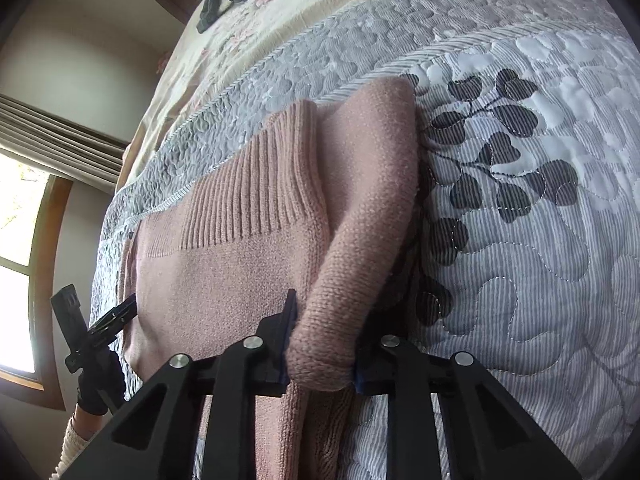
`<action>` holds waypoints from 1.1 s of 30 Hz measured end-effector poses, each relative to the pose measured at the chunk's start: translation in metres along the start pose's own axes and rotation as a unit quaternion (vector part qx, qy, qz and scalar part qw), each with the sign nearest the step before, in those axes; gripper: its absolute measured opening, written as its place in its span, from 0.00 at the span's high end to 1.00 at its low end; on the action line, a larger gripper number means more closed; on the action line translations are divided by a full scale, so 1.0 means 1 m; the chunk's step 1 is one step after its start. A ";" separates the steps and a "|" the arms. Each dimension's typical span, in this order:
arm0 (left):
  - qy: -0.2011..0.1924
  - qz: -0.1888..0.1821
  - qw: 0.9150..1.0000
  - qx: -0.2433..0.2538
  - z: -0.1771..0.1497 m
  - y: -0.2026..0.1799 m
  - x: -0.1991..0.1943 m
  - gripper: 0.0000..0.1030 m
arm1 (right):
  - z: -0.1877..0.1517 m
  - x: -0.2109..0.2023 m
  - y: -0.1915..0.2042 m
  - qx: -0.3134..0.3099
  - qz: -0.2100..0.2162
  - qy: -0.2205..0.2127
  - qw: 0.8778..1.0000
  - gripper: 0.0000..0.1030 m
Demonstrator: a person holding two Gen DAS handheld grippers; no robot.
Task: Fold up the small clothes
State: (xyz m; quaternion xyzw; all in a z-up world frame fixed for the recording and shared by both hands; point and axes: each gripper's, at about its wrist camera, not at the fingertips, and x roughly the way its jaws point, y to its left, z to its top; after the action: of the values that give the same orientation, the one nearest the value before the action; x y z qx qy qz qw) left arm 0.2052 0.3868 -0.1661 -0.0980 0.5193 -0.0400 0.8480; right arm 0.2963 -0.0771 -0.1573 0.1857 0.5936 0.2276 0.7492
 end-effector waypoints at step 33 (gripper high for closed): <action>-0.061 -0.096 0.993 -0.029 -0.021 0.026 -0.087 0.32 | -0.021 0.101 0.250 -0.212 -0.091 0.112 0.967 0.80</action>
State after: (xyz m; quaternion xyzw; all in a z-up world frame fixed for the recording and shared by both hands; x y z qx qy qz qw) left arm 0.1463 0.4242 -0.1048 -0.1743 0.4556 -0.1005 0.8672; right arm 0.2652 0.1866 -0.1063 -0.0583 0.6265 0.2986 0.7176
